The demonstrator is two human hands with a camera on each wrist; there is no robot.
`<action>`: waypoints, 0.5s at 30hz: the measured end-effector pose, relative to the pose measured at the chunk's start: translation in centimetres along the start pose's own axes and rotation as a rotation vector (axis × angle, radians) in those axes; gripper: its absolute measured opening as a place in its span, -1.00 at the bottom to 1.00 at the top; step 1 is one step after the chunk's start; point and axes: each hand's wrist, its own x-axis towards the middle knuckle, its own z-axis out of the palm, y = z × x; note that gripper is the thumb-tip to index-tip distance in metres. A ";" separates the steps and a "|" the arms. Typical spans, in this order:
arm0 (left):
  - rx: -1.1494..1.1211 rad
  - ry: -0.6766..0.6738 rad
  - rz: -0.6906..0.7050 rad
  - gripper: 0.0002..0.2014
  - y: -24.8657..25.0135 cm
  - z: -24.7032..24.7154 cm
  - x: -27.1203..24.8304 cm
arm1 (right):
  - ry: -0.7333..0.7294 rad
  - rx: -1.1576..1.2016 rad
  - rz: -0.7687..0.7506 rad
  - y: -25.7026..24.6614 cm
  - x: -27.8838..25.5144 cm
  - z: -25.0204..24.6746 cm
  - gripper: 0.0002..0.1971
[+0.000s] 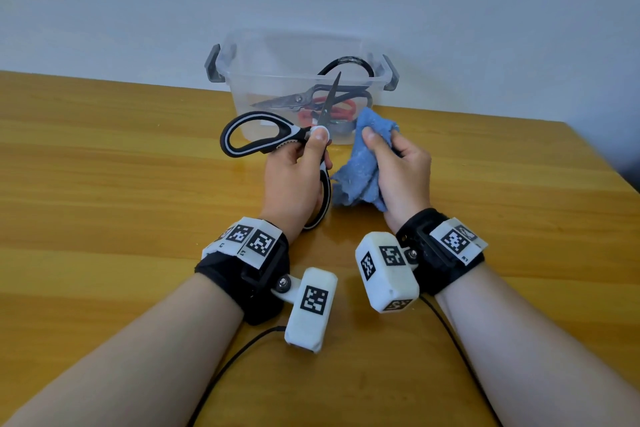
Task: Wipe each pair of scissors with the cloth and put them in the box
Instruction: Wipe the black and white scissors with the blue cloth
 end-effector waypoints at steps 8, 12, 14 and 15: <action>-0.058 -0.020 -0.032 -0.49 -0.1 0.0 0.1 | -0.181 -0.080 -0.051 -0.5 -0.7 0.3 -0.88; -0.062 -0.029 -0.034 -0.46 0.0 -0.1 0.0 | -0.111 -0.095 -0.091 0.1 -0.7 0.5 -0.86; -0.057 -0.030 -0.038 -0.49 0.2 -0.1 -0.1 | -0.058 -0.113 -0.091 0.2 -0.5 0.4 -0.85; -0.048 -0.029 -0.027 -0.50 0.4 -0.1 -0.1 | -0.017 -0.114 -0.085 0.3 -0.3 0.3 -0.84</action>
